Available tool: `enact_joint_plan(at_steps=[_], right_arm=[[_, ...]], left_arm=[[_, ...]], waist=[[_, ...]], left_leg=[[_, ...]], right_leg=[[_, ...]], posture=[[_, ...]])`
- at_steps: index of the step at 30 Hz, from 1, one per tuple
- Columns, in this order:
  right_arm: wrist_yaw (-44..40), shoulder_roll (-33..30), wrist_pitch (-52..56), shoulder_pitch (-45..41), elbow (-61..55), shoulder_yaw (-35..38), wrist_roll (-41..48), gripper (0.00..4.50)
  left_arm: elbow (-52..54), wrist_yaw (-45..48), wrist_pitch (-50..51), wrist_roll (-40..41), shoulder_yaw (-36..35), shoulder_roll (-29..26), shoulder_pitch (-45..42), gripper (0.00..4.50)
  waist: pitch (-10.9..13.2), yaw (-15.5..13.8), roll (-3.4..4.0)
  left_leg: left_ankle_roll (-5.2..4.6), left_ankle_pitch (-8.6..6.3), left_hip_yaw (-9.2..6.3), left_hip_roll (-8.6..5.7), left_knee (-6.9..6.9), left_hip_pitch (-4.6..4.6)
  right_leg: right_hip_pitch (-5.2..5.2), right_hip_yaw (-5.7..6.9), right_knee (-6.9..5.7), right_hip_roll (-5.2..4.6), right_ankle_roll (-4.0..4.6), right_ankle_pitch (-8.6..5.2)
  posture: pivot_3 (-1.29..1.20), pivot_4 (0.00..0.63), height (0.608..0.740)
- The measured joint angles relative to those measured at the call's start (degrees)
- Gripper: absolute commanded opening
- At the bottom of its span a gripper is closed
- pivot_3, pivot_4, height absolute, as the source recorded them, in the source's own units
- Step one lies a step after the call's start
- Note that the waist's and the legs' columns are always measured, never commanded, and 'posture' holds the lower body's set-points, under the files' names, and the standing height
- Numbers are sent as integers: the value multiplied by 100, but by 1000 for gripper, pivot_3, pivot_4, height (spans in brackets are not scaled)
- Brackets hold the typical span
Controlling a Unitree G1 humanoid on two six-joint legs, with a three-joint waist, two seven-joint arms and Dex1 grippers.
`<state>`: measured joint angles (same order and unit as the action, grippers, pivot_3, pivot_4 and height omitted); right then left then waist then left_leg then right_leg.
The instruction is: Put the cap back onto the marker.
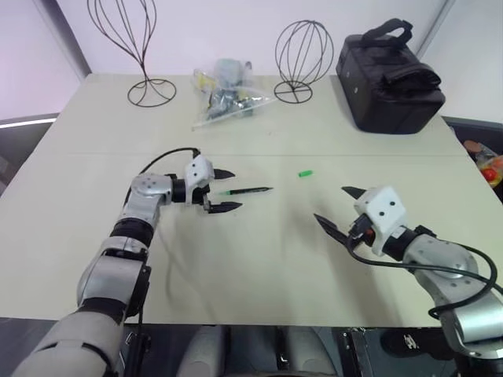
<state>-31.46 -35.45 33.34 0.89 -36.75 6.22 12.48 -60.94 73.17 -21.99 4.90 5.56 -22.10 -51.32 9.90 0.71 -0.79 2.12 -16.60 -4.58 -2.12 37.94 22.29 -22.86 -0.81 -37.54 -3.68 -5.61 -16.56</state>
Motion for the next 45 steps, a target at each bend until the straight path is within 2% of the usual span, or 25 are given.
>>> enact_joint_plan(at_steps=[15,33,34,35,36,42,45], right_arm=[[349,171,0,87,-43,-98,-55,4313],[642,203,72,275,-346,-81,-97,4313],[645,202,76,280,-347,-77,-97,4377],[645,202,79,282,-347,-74,-97,4377],[646,202,81,282,-347,-71,-96,4377],[649,201,89,312,-367,-59,-98,4377],[649,201,98,314,-368,-31,-98,4377]], left_arm=[[-869,-197,-226,-445,1,191,-403,4500],[-1101,-567,-329,-822,33,423,-472,4500],[-1101,-568,-324,-825,33,424,-472,3961],[-1102,-560,-320,-830,35,435,-468,3696],[-1102,-547,-316,-835,36,455,-460,3240],[-1105,-690,-196,-875,25,438,-451,116],[-1106,-691,-180,-875,23,448,-449,51]], waist=[[0,-1,0],[0,-6,0],[0,-6,-1],[0,-7,0],[-1,-7,-1],[-1,6,-1],[-1,2,-1]], left_leg=[[0,0,0,-2,5,2],[0,0,0,-3,14,2],[0,0,0,-3,15,2],[0,0,0,-3,16,2],[0,0,0,-4,18,2],[0,0,0,-4,24,-7],[0,0,0,-4,24,-7]], right_leg=[[0,2,-2,0,-1,0],[0,2,-12,1,-1,1],[0,2,-13,1,-1,1],[0,2,-15,1,-1,1],[0,2,-18,1,-1,1],[-1,1,-42,1,-1,0],[-1,0,-42,1,0,0]], posture=[[0,150,740],[0,150,740],[0,150,740],[0,150,740],[0,150,740],[0,150,740],[0,150,740]])
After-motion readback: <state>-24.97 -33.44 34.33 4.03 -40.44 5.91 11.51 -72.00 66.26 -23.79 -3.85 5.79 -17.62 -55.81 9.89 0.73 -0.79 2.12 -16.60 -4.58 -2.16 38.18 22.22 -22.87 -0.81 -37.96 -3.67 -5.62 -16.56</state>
